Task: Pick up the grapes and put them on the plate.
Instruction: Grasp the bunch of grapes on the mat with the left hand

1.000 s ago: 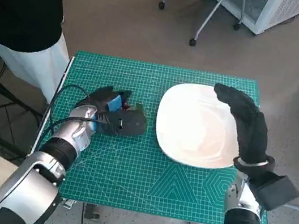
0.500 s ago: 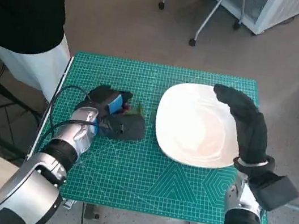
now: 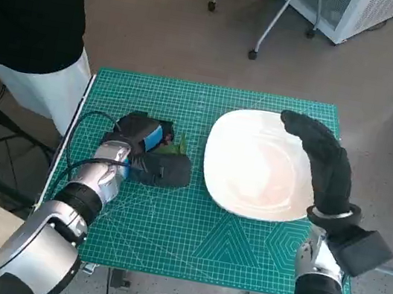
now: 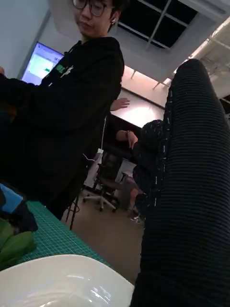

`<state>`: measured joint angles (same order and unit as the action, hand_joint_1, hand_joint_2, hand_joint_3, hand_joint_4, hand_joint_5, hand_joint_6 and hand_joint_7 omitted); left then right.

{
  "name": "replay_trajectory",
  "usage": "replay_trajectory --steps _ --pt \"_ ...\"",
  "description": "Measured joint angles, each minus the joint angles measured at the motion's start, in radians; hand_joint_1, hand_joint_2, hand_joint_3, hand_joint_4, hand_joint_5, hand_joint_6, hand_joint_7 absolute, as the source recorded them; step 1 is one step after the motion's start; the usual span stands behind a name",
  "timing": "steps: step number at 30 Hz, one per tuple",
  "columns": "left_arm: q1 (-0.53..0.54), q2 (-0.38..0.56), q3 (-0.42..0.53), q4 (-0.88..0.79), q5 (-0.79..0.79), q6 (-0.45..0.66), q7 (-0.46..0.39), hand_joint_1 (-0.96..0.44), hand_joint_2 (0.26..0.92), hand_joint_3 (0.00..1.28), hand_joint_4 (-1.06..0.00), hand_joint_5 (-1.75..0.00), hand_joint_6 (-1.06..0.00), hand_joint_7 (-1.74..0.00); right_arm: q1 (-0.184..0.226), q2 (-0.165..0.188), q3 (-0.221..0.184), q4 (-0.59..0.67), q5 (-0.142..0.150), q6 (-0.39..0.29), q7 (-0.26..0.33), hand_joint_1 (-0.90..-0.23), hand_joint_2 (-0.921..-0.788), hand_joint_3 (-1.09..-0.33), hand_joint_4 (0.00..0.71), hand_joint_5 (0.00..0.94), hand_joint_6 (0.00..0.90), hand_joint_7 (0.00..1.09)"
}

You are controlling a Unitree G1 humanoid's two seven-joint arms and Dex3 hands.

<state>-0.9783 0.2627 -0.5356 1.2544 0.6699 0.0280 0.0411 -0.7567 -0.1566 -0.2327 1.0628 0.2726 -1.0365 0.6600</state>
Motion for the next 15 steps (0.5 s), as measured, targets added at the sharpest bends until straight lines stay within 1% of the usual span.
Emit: replay_trajectory --steps 15 --pt "0.001 0.002 0.003 -0.004 -0.009 0.006 -0.005 0.0 0.921 0.17 -0.57 -1.45 -0.56 -1.07 -0.001 0.0 -0.004 0.0 0.005 0.0 0.006 -0.52 -0.921 -0.549 0.253 0.0 0.228 0.01"
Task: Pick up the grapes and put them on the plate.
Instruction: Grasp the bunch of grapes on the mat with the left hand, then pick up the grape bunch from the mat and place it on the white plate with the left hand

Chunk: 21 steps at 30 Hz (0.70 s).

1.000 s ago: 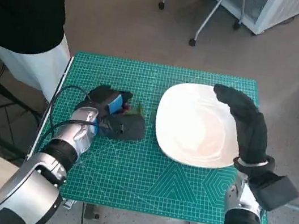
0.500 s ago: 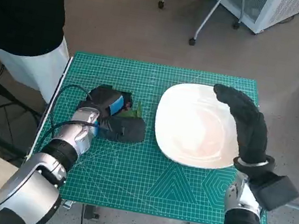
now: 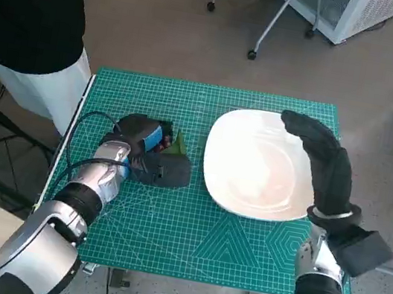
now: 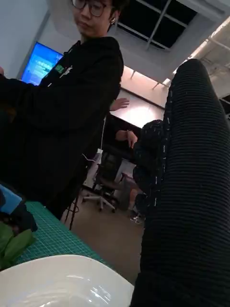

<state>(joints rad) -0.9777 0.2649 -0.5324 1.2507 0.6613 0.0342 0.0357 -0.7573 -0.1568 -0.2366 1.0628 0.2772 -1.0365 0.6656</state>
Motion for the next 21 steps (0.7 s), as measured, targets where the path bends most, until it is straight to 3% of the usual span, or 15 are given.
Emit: replay_trajectory --steps 15,21 --pt "0.002 0.013 0.009 -0.055 -0.005 0.035 -0.051 0.0 0.921 0.16 -0.57 -1.45 -0.57 -1.06 -0.009 0.0 -0.008 0.003 0.015 0.003 0.008 -0.524 -0.921 -0.548 0.254 0.0 0.228 0.0" --pt "0.027 0.032 0.014 -0.138 -0.005 0.068 -0.094 0.0 0.921 0.16 -0.55 -1.32 -0.55 -1.24 -0.009 0.0 -0.012 0.004 0.017 0.003 0.01 -0.521 -0.921 -0.547 0.255 0.001 0.229 0.0"
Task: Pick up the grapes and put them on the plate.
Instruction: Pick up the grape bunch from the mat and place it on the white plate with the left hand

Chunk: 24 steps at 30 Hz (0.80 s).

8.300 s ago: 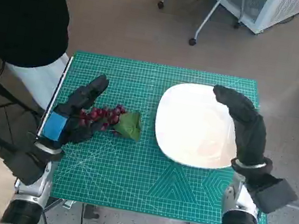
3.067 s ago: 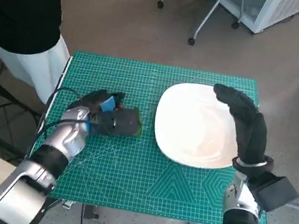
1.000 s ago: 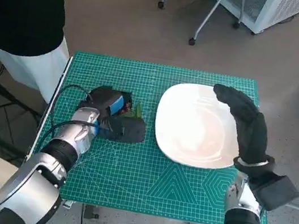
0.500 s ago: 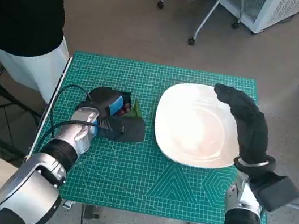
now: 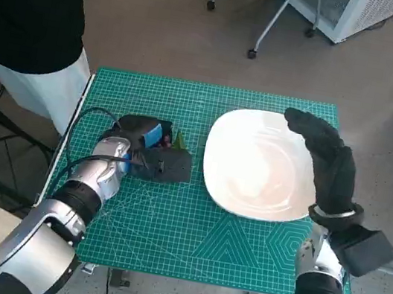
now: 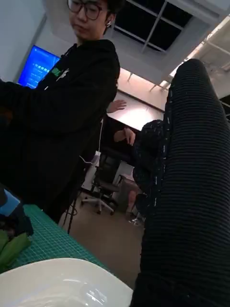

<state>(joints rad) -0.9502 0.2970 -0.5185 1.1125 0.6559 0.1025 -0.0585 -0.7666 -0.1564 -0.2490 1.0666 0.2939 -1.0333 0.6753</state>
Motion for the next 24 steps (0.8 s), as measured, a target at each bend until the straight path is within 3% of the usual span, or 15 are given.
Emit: replay_trajectory --steps 9,24 --pt "0.085 0.072 0.033 -0.297 0.005 0.091 -0.068 0.0 0.921 0.14 -0.57 -1.27 -0.57 -1.25 -0.002 0.0 -0.008 0.004 0.015 0.0 0.005 -0.516 -0.921 -0.552 0.257 0.001 0.23 0.0" --pt "0.195 0.166 0.109 -0.74 0.019 0.212 -0.135 0.0 0.921 0.16 -0.55 -1.29 -0.55 -1.27 -0.009 0.002 -0.009 0.018 0.016 -0.001 0.006 -0.51 -0.921 -0.55 0.257 0.001 0.232 0.0"
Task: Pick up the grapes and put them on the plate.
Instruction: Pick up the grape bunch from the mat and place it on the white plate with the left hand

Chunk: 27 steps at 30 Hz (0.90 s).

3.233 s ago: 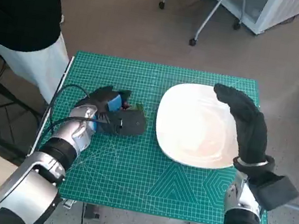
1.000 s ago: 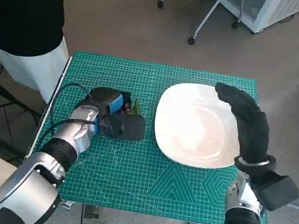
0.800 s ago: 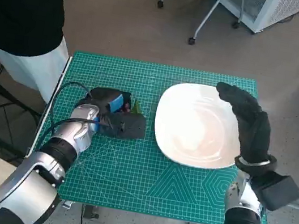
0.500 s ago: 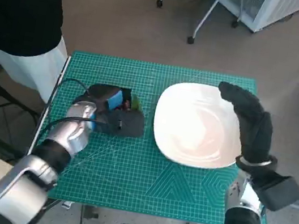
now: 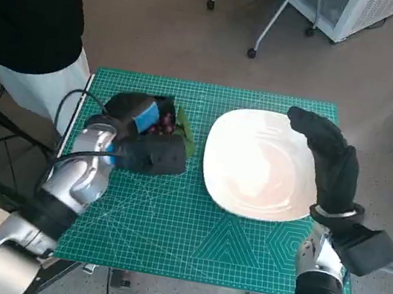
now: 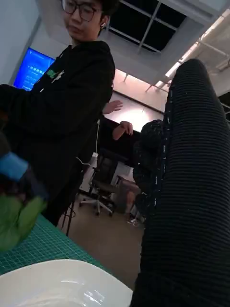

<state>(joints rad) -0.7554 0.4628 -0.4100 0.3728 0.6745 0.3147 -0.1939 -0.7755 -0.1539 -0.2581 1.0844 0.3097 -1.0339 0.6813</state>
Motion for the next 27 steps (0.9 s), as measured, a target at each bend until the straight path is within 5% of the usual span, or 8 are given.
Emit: replay_trajectory --steps 17,27 --pt "0.036 0.008 0.021 -0.122 0.027 0.003 -0.006 0.0 0.921 0.18 -0.6 -1.29 -0.46 -1.29 -0.01 0.001 -0.009 0.007 0.003 0.0 0.012 -0.498 -0.921 -0.542 0.26 0.001 0.237 0.01" --pt "-0.003 -0.049 0.004 -0.054 0.03 -0.029 -0.006 0.0 0.921 0.14 -0.65 -1.31 -0.51 -1.17 -0.01 0.0 -0.017 0.007 0.004 0.0 0.022 -0.506 -0.921 -0.536 0.264 0.002 0.241 0.01"
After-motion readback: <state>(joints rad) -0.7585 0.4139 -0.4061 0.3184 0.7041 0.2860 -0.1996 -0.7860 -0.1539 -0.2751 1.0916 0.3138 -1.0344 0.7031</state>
